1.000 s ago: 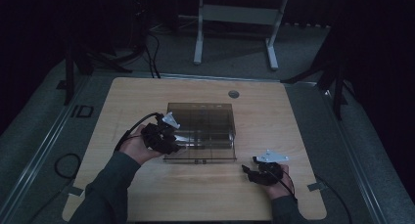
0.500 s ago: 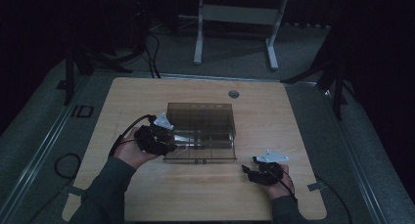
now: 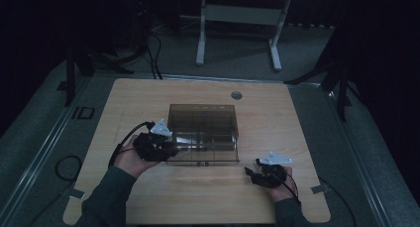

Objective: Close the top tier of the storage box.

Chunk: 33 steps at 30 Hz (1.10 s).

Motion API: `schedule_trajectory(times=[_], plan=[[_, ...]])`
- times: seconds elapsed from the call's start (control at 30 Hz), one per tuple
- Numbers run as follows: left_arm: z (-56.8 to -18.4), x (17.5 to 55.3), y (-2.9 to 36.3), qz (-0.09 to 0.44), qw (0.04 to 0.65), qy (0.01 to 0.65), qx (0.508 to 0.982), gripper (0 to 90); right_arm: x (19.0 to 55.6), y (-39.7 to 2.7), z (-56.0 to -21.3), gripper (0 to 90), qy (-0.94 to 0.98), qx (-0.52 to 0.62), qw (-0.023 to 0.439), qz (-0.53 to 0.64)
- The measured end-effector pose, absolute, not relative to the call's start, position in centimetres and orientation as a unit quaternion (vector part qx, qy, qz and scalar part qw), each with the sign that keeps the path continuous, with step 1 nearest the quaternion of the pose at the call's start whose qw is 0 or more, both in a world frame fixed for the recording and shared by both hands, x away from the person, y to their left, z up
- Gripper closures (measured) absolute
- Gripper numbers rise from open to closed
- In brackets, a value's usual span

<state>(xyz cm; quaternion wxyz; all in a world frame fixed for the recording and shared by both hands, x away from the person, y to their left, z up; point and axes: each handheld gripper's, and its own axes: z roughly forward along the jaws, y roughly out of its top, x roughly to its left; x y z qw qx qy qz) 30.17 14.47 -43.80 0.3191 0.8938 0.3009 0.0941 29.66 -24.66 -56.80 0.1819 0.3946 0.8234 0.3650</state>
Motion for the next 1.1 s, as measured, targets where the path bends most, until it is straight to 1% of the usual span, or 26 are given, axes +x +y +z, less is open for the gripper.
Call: schedule_trajectory(times=[0.17,0.47,0.83,1.1], plan=[[-43.9,29.7,14.3,0.091,0.319,0.297,0.895,73.0,29.7,-24.7,-56.8,40.9,0.823,0.395,0.182,0.365],[-44.2,28.7,13.3,0.076,0.31,0.266,0.91,76.6,29.7,-24.7,-56.8,40.8,0.823,0.394,0.183,0.365],[-44.3,28.4,12.1,0.067,0.303,0.247,0.918,79.0,29.7,-24.6,-56.8,40.8,0.823,0.395,0.182,0.365],[-44.5,28.2,11.2,0.061,0.285,0.231,0.928,81.6,29.7,-24.7,-56.8,40.9,0.823,0.395,0.182,0.365]])
